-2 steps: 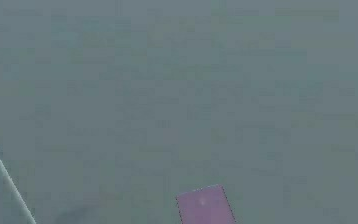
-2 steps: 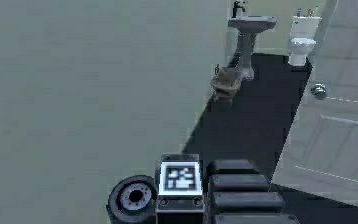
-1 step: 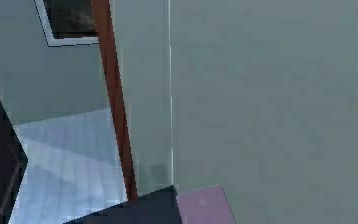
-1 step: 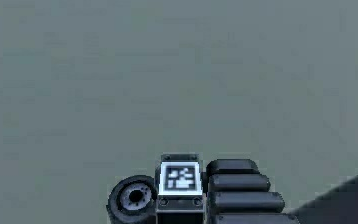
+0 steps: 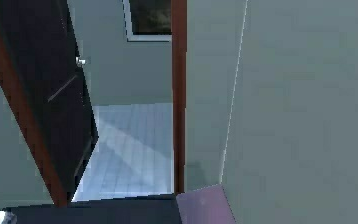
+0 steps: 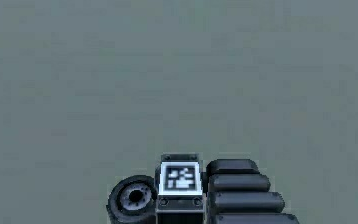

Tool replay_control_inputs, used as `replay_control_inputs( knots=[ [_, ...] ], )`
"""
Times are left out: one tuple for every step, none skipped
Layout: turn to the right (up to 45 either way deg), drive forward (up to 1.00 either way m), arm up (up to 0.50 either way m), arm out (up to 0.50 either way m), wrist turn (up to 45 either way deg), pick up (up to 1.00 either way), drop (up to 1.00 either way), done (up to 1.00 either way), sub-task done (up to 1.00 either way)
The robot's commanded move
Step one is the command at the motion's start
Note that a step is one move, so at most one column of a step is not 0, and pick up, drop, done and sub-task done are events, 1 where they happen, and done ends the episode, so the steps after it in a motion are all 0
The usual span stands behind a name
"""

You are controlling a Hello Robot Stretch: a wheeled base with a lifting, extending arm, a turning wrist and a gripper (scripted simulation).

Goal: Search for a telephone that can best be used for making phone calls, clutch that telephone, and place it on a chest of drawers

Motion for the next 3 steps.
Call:
replay_control_inputs(
  knots=[
    [0.0,0.6,0.0,0.0,0.0,0.0,0.0,0.0,0.0],
    [-24.0,0.0,0.0,0.0,0.0,0.0,0.0,0.0,0.0],
    [0.0,0.5,0.0,0.0,0.0,0.0,0.0,0.0,0.0]
  ],
)
